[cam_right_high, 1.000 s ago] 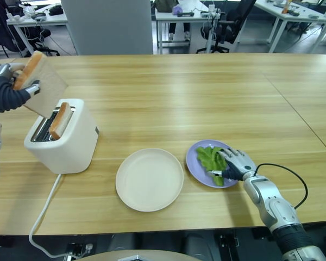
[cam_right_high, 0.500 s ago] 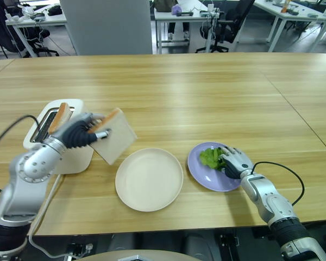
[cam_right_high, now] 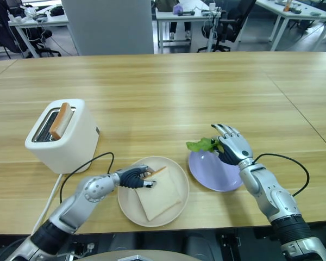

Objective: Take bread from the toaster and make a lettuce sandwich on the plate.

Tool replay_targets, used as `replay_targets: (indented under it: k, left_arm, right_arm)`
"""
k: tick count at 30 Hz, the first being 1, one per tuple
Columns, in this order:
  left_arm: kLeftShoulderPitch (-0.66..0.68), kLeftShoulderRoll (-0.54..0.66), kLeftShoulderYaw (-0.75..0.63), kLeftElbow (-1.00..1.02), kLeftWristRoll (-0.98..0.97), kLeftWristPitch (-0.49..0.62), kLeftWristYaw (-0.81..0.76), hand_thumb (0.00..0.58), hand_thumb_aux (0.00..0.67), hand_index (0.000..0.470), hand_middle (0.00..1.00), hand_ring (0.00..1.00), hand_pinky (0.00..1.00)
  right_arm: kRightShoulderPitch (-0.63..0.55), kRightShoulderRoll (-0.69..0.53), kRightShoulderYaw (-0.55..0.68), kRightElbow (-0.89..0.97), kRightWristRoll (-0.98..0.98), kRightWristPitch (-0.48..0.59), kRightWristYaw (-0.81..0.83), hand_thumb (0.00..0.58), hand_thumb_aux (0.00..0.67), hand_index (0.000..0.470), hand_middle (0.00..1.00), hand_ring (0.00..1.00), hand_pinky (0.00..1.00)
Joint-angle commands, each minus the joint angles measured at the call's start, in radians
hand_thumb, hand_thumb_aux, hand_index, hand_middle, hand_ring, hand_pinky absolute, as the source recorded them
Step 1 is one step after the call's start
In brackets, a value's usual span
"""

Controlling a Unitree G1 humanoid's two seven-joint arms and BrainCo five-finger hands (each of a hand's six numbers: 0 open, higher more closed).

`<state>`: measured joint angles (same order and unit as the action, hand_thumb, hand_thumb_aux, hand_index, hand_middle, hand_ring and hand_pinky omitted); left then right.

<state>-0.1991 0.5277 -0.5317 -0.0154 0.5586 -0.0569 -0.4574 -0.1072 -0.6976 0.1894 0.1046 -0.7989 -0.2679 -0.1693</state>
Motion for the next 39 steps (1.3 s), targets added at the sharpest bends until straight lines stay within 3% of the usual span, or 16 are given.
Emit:
replay_targets:
  k: [1, 3, 6, 7, 8, 9, 14, 22, 25, 29, 34, 39]
  left_arm:
    - [-0.063, 0.015, -0.053, 0.145, 0.135, -0.141, 0.12, 0.58, 0.67, 0.46, 0.87, 0.87, 0.87]
    - [-0.104, 0.016, -0.059, 0.193, 0.193, -0.195, 0.2, 0.58, 0.67, 0.46, 0.65, 0.65, 0.65]
    - [-0.15, 0.013, -0.067, 0.239, 0.258, -0.241, 0.277, 0.58, 0.67, 0.46, 0.61, 0.61, 0.61]
    - [-0.16, 0.015, -0.073, 0.246, 0.283, -0.249, 0.291, 0.55, 0.518, 0.355, 0.02, 0.02, 0.02]
    - [-0.168, 0.019, -0.082, 0.248, 0.311, -0.26, 0.306, 0.422, 0.321, 0.22, 0.0, 0.0, 0.0]
    - [-0.173, 0.023, -0.085, 0.245, 0.334, -0.269, 0.319, 0.009, 0.005, 0.004, 0.0, 0.0, 0.0]
    - [-0.161, 0.055, -0.055, 0.16, 0.35, -0.314, 0.32, 0.0, 0.0, 0.0, 0.0, 0.0, 0.0]
    - [-0.089, 0.231, 0.141, -0.152, 0.287, -0.307, 0.217, 0.0, 0.0, 0.0, 0.0, 0.0, 0.0]
    - [-0.032, 0.324, 0.273, -0.255, 0.236, -0.263, 0.138, 0.0, 0.0, 0.0, 0.0, 0.0, 0.0]
    - [0.083, 0.404, 0.483, -0.351, 0.19, -0.115, 0.018, 0.0, 0.0, 0.0, 0.0, 0.0, 0.0]
    - [0.175, 0.411, 0.65, -0.422, 0.206, 0.031, -0.063, 0.0, 0.0, 0.0, 0.0, 0.0, 0.0]
    - [0.186, 0.411, 0.713, -0.443, 0.299, 0.096, -0.042, 0.0, 0.0, 0.0, 0.0, 0.0, 0.0]
  right_arm:
    - [0.016, 0.008, 0.024, -0.034, 0.025, -0.063, 0.025, 0.58, 0.67, 0.46, 0.0, 0.0, 0.0]
    - [0.022, 0.016, 0.032, -0.048, 0.047, -0.095, 0.042, 0.58, 0.67, 0.46, 0.0, 0.0, 0.0]
    - [0.035, 0.026, 0.035, -0.07, 0.083, -0.132, 0.072, 0.58, 0.67, 0.46, 0.0, 0.0, 0.0]
    - [0.04, 0.028, 0.035, -0.08, 0.091, -0.146, 0.079, 0.58, 0.67, 0.46, 0.0, 0.0, 0.0]
    - [0.046, 0.029, 0.034, -0.089, 0.101, -0.157, 0.086, 0.58, 0.67, 0.46, 0.0, 0.0, 0.0]
    - [0.051, 0.033, 0.034, -0.098, 0.112, -0.167, 0.094, 0.58, 0.67, 0.46, 0.0, 0.0, 0.0]
    - [0.078, 0.049, 0.045, -0.146, 0.132, -0.208, 0.128, 0.58, 0.67, 0.46, 0.0, 0.0, 0.0]
    - [0.108, 0.1, 0.092, -0.207, 0.086, -0.205, 0.187, 0.58, 0.67, 0.46, 0.0, 0.0, 0.0]
    - [0.098, 0.125, 0.121, -0.215, 0.069, -0.199, 0.21, 0.58, 0.67, 0.46, 0.0, 0.0, 0.0]
    - [0.062, 0.172, 0.17, -0.206, 0.032, -0.193, 0.235, 0.58, 0.67, 0.46, 0.0, 0.0, 0.0]
    - [0.02, 0.209, 0.22, -0.163, -0.036, -0.195, 0.219, 0.58, 0.67, 0.46, 0.0, 0.0, 0.0]
    - [0.023, 0.229, 0.254, -0.139, -0.086, -0.194, 0.191, 0.58, 0.67, 0.46, 0.0, 0.0, 0.0]
